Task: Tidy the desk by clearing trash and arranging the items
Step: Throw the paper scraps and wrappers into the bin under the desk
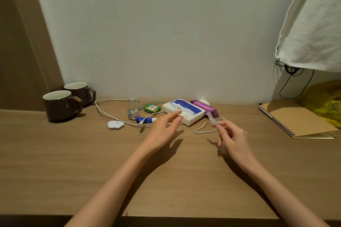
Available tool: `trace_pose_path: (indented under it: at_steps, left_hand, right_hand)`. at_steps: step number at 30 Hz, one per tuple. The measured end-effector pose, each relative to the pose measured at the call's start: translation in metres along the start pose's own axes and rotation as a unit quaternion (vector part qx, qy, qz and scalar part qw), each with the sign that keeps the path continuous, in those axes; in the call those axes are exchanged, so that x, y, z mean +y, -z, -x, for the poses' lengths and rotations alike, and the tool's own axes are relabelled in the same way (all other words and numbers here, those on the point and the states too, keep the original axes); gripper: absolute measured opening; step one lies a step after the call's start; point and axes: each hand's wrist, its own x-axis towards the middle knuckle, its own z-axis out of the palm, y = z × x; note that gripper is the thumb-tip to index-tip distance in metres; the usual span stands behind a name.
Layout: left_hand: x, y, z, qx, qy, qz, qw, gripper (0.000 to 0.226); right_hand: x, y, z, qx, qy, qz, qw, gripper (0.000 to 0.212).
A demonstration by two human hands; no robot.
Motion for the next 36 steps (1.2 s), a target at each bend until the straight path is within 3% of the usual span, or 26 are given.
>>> trace_pose_path:
  at_steps: [4, 13, 22, 28, 33, 36]
  left_hand:
    - [0.011, 0.015, 0.032, -0.035, -0.008, 0.064, 0.997, 0.047]
    - [0.021, 0.055, 0.095, 0.089, -0.031, 0.114, 0.989, 0.022]
    - [0.013, 0.104, 0.153, 0.224, 0.036, 0.127, 0.966, 0.01]
    - [0.007, 0.128, 0.2, 0.23, 0.088, 0.009, 0.969, 0.018]
    - [0.013, 0.134, 0.243, 0.243, -0.028, -0.171, 0.954, 0.036]
    - [0.016, 0.134, 0.265, 0.193, -0.072, -0.239, 0.949, 0.037]
  right_hand:
    - [-0.033, -0.026, 0.001, -0.071, 0.027, -0.021, 0.997, 0.014]
    - [-0.088, -0.056, 0.025, -0.202, 0.087, -0.05, 0.974, 0.022]
    - [-0.107, -0.064, 0.042, -0.195, 0.097, -0.091, 0.972, 0.013]
    - [-0.135, -0.081, 0.064, -0.221, 0.106, -0.119, 0.962, 0.009]
    - [-0.156, -0.1, 0.085, -0.247, 0.157, -0.045, 0.955, 0.004]
    - [-0.165, -0.113, 0.101, -0.26, 0.182, -0.008, 0.948, 0.012]
